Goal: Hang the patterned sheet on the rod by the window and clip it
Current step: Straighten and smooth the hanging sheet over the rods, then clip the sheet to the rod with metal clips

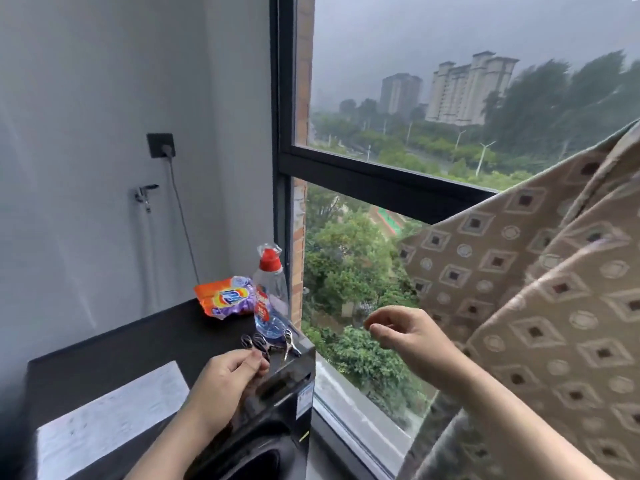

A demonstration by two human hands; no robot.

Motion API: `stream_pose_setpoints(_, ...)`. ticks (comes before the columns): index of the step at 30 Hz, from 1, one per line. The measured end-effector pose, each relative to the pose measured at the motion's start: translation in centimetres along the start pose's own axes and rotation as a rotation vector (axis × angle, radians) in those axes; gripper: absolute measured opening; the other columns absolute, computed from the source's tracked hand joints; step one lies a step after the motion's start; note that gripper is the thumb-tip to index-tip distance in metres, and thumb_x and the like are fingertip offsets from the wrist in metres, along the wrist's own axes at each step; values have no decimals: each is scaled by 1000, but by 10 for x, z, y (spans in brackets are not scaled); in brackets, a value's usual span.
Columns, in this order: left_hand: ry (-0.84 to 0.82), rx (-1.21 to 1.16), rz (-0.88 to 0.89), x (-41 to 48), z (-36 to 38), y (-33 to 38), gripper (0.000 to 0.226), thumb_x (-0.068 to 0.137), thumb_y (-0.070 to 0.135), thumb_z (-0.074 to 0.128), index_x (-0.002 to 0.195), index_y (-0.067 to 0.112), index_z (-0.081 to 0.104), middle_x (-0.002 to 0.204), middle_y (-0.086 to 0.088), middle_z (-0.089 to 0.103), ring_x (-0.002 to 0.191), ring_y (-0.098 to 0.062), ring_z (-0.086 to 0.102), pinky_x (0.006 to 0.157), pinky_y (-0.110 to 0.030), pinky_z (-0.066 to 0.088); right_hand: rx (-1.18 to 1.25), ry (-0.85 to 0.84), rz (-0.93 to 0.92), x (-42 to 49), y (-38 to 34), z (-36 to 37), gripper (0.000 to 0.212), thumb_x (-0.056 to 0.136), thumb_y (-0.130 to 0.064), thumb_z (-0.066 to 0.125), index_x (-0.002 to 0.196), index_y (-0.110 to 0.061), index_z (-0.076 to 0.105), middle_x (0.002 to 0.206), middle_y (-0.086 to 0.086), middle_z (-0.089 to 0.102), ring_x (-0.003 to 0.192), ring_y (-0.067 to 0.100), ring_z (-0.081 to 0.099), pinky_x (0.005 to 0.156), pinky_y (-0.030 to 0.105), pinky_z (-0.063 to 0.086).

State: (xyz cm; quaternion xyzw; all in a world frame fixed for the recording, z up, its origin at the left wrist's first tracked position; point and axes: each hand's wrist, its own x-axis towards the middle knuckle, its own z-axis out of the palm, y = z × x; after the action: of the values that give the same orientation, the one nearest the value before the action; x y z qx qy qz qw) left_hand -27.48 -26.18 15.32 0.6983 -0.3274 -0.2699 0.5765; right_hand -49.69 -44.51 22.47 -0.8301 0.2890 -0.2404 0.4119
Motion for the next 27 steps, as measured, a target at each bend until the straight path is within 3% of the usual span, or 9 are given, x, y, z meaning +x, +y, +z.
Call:
stream_pose_setpoints(3,114,31,-79,4,-50,-38,33,98,16,53,73,8,72,73,-6,71,74,-20,64,71,-37,52,3,-80,8,30,2,59,11,90,-11,65,88,-18,73,77,-9,70,68,-6,59,67,12,45)
stream_pose_setpoints(6,197,71,-149,16,-95,-73,31,97,14,54,73,9,72,75,-7,71,76,-22,66,74,-39,53,-37,-170,11,67,8,118,15,89,-11,65,86,-25,69,78,-13,70,70,-7,61,69,10,45)
stream_pose_setpoints(9,210,101,-216,40,-126,-106,31,97,16,55,72,6,70,79,-14,70,80,-27,66,79,-45,54,-55,-231,58,107,25,172,15,87,-12,66,85,-26,69,83,-9,71,73,-5,62,76,17,49)
stream_pose_setpoints(12,171,149,-251,72,-137,-130,30,94,24,58,72,6,66,80,-16,66,73,-25,61,81,-48,53,-61,-240,140,139,55,215,14,86,-13,65,87,-27,67,84,-11,71,75,-7,63,76,15,48)
stream_pose_setpoints(14,108,225,-261,97,-132,-139,29,92,29,60,66,16,65,72,-8,64,65,-14,58,70,-39,51,-78,-229,208,155,79,236,11,85,-18,65,90,-27,68,87,-9,72,82,0,66,82,24,52)
stream_pose_setpoints(16,50,301,-248,123,-118,-144,25,90,27,62,65,26,67,64,11,64,57,-2,54,61,-24,46,-139,-227,265,170,98,251,11,86,-20,64,92,-28,68,91,-9,72,86,7,66,86,28,52)
stream_pose_setpoints(21,-64,505,-176,184,-67,-161,5,86,34,65,90,37,64,93,16,65,85,0,61,82,-24,50,-411,-202,263,201,131,273,22,88,-21,56,104,-24,70,105,-8,66,100,10,61,86,23,45)
stream_pose_setpoints(24,-144,689,-31,205,-40,-179,24,92,37,53,114,34,60,112,13,55,101,-12,59,82,-28,46,-514,-212,218,208,145,280,22,89,-24,52,104,-24,68,112,-8,59,106,13,58,88,28,47)
stream_pose_setpoints(27,-262,867,82,216,-22,-199,26,96,36,42,117,33,57,113,8,50,106,-18,54,81,-35,47,-552,-203,177,209,154,287,21,90,-24,51,100,-19,69,114,-5,56,101,18,60,83,29,47)
